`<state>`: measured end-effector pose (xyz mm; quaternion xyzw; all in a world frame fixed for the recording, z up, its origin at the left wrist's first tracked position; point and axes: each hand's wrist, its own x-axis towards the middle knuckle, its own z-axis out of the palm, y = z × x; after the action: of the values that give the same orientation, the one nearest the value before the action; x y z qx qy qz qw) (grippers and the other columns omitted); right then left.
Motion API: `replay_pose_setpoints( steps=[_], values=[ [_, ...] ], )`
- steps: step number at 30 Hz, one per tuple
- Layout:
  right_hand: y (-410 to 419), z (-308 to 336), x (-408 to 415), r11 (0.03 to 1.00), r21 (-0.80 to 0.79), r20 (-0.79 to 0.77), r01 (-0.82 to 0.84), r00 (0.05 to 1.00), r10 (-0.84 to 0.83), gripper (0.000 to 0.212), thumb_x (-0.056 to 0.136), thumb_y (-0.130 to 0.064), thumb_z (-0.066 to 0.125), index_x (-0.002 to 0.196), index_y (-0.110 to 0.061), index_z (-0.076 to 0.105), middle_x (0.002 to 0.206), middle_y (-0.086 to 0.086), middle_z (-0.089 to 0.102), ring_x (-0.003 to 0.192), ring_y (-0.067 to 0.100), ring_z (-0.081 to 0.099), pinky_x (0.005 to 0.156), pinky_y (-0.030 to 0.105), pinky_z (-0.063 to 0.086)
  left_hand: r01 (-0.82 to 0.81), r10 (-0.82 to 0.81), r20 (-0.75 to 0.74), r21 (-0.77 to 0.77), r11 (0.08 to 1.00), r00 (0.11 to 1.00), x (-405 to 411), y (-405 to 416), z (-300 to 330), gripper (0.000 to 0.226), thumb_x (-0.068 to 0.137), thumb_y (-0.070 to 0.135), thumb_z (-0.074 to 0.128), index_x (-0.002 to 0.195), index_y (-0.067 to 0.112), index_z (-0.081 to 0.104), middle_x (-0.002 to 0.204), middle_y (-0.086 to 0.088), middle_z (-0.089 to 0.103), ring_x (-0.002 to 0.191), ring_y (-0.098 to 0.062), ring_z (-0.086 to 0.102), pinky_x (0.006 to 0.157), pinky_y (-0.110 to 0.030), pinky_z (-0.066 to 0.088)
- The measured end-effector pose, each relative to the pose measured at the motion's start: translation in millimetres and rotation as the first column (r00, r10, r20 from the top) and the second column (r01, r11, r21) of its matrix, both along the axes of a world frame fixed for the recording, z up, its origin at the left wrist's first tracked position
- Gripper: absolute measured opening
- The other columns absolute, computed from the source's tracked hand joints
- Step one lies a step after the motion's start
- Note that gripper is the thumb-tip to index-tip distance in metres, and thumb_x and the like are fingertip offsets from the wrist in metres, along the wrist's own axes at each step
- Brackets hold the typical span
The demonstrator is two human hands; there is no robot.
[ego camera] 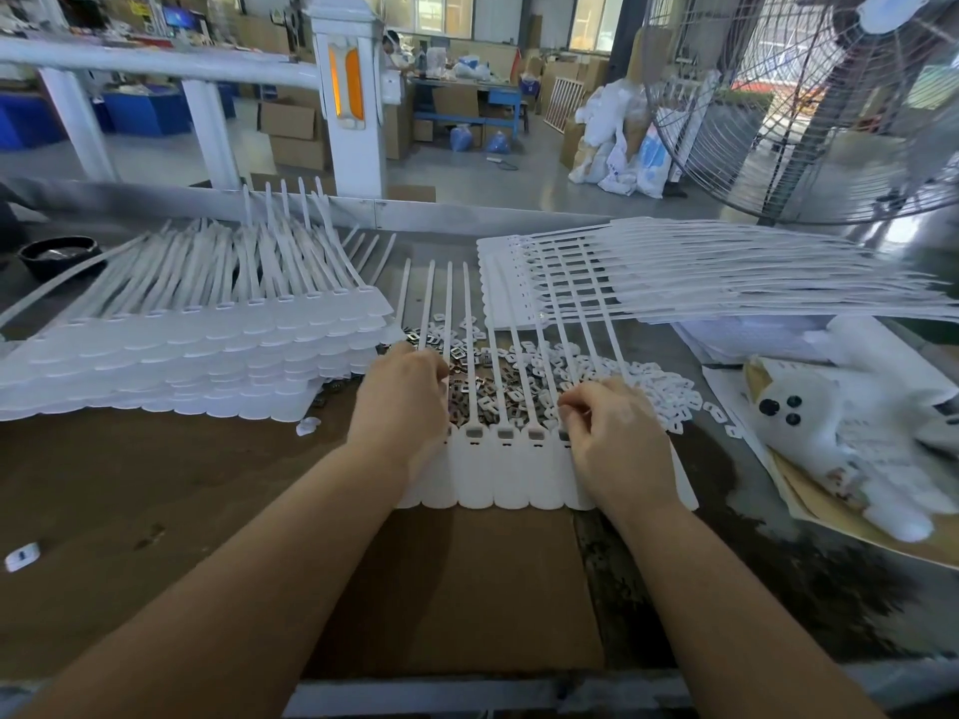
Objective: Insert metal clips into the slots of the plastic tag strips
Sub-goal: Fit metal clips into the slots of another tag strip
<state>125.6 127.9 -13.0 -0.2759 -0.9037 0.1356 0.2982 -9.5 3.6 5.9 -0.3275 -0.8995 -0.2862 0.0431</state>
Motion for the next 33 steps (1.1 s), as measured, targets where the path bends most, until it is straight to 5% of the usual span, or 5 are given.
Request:
replay_pose_setpoints(
  steps=[4,8,33],
  values=[
    [-1,0,0,1.0,0.008,0.0,-0.001,1.0,0.001,0.016,0.093,-0.018,0.053,0.098,-0.01,0.066,0.098,0.003,0.06,0.095,0.017,0.049,0.084,0.026,0.037,-0.013,0.011,-0.014,-0.168,0.986,1.0,-13,1,1,0.029,0.093,0.004,0.048,0.119,0.01,0.06,0.116,-0.01,0.049,0.099,-0.028,0.055,0.077,-0.029,0.039],
    [-1,0,1,1.0,0.01,0.007,-0.008,1.0,0.007,0.016,0.093,-0.018,0.052,0.098,-0.012,0.066,0.098,0.002,0.06,0.095,0.016,0.049,0.085,0.026,0.039,0.004,-0.007,-0.008,-0.251,0.968,1.0,-18,5,-1,0.03,0.093,0.005,0.046,0.119,0.011,0.06,0.117,-0.011,0.048,0.1,-0.03,0.055,0.084,-0.036,0.045],
    [0,-4,1,1.0,-0.004,-0.022,-0.018,1.0,0.018,0.015,0.093,-0.017,0.051,0.096,-0.013,0.065,0.095,0.0,0.059,0.091,0.012,0.045,0.081,0.025,0.038,-0.012,0.011,-0.008,-0.12,0.993,1.0,-17,0,-4,0.023,0.095,0.018,0.051,0.114,0.015,0.064,0.116,-0.005,0.052,0.101,-0.024,0.055,0.086,-0.036,0.047]
  ],
)
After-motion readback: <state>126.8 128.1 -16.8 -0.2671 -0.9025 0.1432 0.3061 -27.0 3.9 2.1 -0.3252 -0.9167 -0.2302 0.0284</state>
